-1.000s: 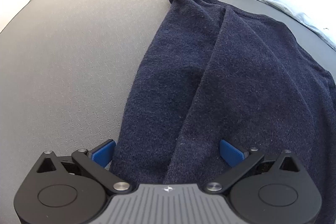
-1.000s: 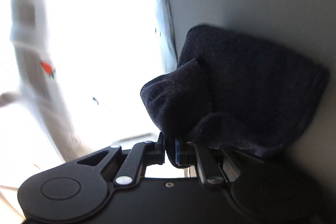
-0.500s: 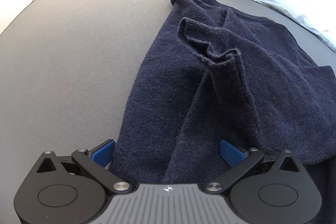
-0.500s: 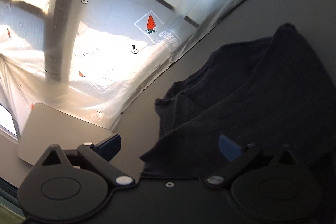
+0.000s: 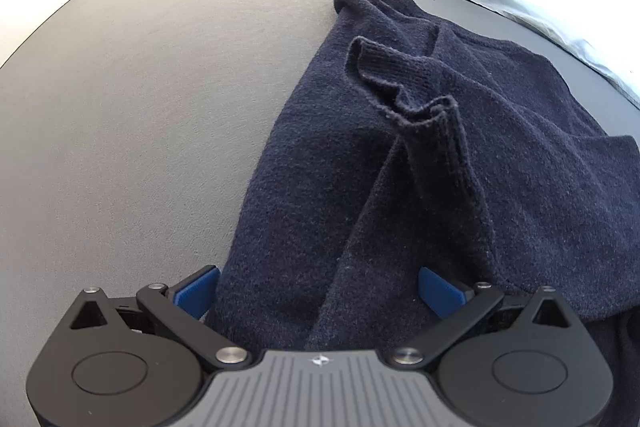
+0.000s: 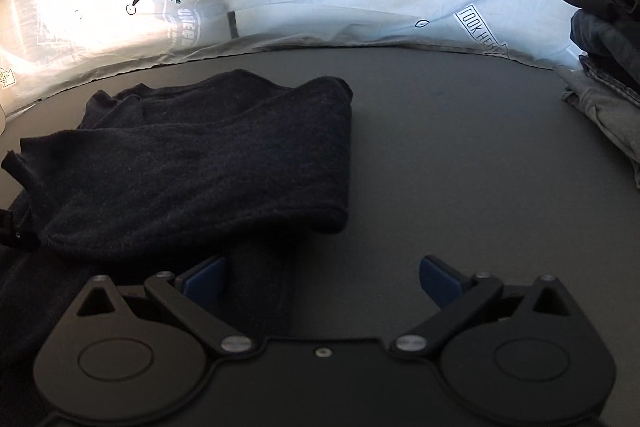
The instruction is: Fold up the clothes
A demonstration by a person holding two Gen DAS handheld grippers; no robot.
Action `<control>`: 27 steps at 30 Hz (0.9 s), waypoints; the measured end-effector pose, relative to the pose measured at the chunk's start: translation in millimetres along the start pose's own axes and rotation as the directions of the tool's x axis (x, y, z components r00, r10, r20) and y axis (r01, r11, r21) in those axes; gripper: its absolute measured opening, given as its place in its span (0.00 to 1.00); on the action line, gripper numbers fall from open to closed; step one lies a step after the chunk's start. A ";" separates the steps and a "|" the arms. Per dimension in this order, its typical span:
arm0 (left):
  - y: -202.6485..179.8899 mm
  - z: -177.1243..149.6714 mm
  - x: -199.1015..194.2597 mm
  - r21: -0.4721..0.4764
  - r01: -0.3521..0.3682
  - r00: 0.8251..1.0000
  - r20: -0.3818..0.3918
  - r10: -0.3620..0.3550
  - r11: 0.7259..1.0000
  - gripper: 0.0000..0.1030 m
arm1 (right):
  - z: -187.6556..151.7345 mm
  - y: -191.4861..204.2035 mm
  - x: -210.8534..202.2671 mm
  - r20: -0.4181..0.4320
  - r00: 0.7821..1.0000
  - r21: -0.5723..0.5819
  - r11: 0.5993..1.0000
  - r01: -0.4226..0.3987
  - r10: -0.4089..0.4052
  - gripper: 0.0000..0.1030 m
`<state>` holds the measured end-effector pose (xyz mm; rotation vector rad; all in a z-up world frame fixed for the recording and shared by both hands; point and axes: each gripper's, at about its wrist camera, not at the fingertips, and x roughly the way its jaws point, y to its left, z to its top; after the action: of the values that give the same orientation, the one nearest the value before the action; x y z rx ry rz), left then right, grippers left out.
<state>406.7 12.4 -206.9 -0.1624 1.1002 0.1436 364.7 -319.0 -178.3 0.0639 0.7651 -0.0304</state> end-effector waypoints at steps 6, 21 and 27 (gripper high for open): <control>7.1 -7.1 -26.5 -0.028 0.055 0.995 0.088 -0.052 0.998 0.99 | -3.6 4.6 17.8 0.038 0.999 -0.006 1.000 -0.017 0.018 1.00; 8.6 39.9 -38.9 0.037 0.353 0.922 0.158 -0.354 0.935 0.64 | -11.9 4.1 19.1 0.111 0.993 0.013 0.999 -0.034 0.032 1.00; -10.6 56.4 -19.2 0.090 0.359 0.921 0.128 -0.369 0.929 0.56 | -11.8 5.5 18.2 0.109 0.994 0.014 1.000 -0.025 0.023 1.00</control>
<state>449.4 12.8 -164.1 -0.2916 0.9128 -0.2128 369.9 -312.8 -199.2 0.0857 0.6555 -0.0170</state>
